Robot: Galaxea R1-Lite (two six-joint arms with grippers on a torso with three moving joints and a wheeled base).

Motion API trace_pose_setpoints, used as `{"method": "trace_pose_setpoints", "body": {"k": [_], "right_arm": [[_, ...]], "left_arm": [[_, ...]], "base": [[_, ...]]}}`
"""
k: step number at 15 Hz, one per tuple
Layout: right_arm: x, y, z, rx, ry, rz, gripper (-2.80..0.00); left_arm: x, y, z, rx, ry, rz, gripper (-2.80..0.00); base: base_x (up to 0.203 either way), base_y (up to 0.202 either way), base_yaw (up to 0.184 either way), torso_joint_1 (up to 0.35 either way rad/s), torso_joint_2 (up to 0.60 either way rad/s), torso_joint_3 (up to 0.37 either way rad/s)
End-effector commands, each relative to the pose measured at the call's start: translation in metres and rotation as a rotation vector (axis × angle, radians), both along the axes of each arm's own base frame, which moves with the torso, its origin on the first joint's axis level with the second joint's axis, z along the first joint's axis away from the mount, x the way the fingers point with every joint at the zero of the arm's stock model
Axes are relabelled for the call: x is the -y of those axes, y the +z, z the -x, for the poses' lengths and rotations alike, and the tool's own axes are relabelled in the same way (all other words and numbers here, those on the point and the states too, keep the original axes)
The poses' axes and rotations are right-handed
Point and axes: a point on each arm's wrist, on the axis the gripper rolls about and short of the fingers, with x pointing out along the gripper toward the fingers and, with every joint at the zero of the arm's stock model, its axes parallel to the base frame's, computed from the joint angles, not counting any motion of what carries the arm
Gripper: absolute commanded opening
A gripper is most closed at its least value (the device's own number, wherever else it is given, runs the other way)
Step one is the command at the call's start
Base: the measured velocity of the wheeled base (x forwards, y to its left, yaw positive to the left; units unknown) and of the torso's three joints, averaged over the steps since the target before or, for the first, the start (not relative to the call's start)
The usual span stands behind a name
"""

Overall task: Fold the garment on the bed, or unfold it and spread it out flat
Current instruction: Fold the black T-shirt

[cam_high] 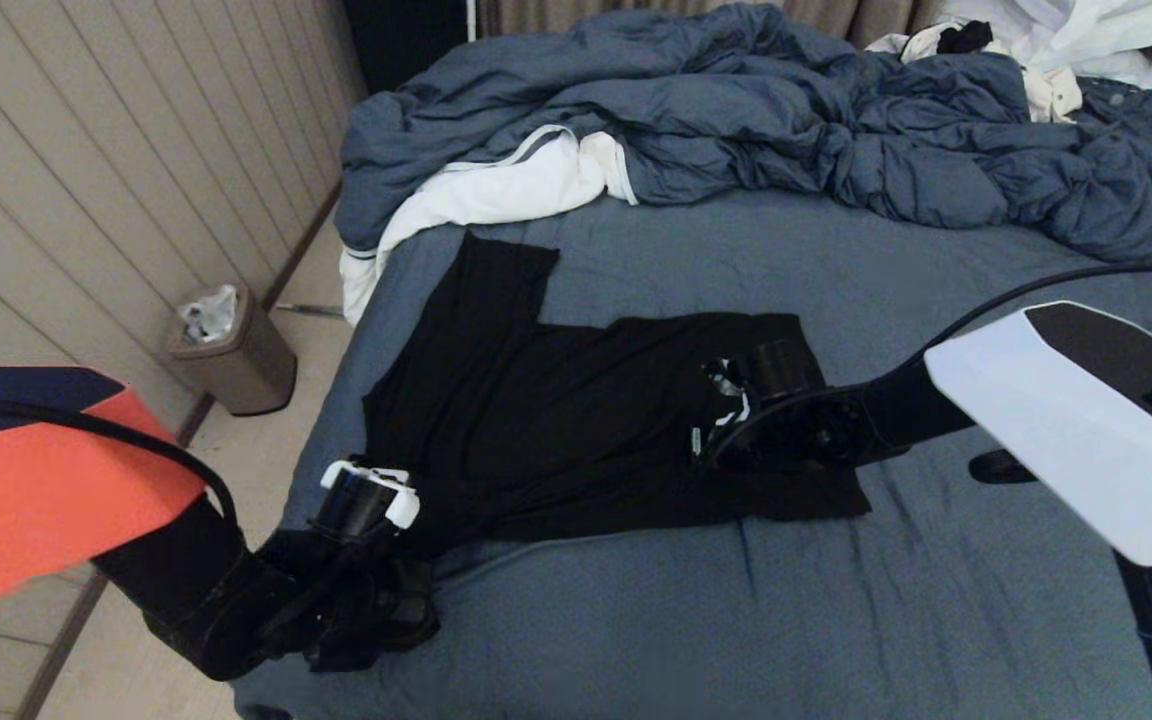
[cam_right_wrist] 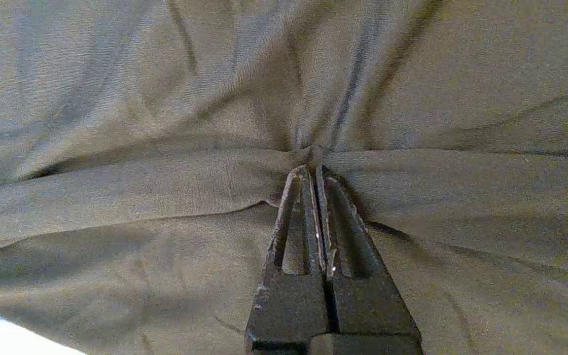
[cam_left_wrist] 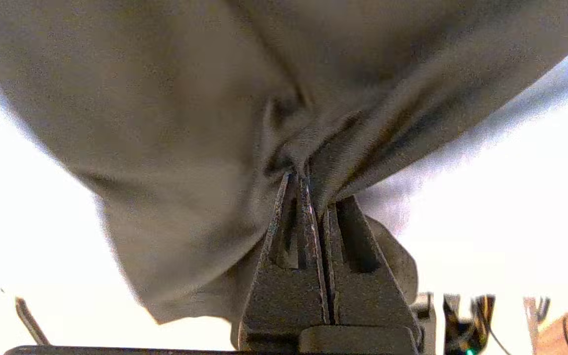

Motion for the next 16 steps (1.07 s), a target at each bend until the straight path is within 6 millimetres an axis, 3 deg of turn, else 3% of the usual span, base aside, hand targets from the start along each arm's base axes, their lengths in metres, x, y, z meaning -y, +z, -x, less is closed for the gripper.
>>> {"method": "trace_pose_setpoints", "body": {"k": [1, 3, 6, 9, 16], "right_arm": [[0.000, 0.006, 0.002, 0.012, 0.000, -0.005, -2.80], [0.001, 0.009, 0.003, 0.016, 0.001, -0.008, -2.80], [0.001, 0.009, 0.003, 0.016, 0.001, -0.007, -2.80], [0.001, 0.011, 0.003, 0.019, 0.000, -0.009, -2.80], [0.000, 0.007, 0.002, 0.010, 0.000, -0.007, -2.80]], "left_arm": [[-0.003, 0.035, -0.005, 0.112, 0.013, 0.021, -2.80], [-0.002, 0.054, -0.008, 0.172, 0.007, -0.023, -2.80], [-0.002, 0.064, -0.015, 0.218, -0.023, -0.060, -2.80], [-0.001, 0.078, -0.042, 0.299, -0.054, -0.122, -2.80], [-0.001, 0.065, -0.103, 0.356, -0.143, -0.211, -2.80]], "base": [[0.000, 0.000, 0.000, 0.000, 0.00, 0.000], [0.000, 0.000, 0.000, 0.000, 0.00, 0.000], [0.000, 0.000, 0.000, 0.000, 0.00, 0.000], [0.000, 0.000, 0.000, 0.000, 0.00, 0.000], [0.000, 0.000, 0.000, 0.000, 0.00, 0.000]]}}
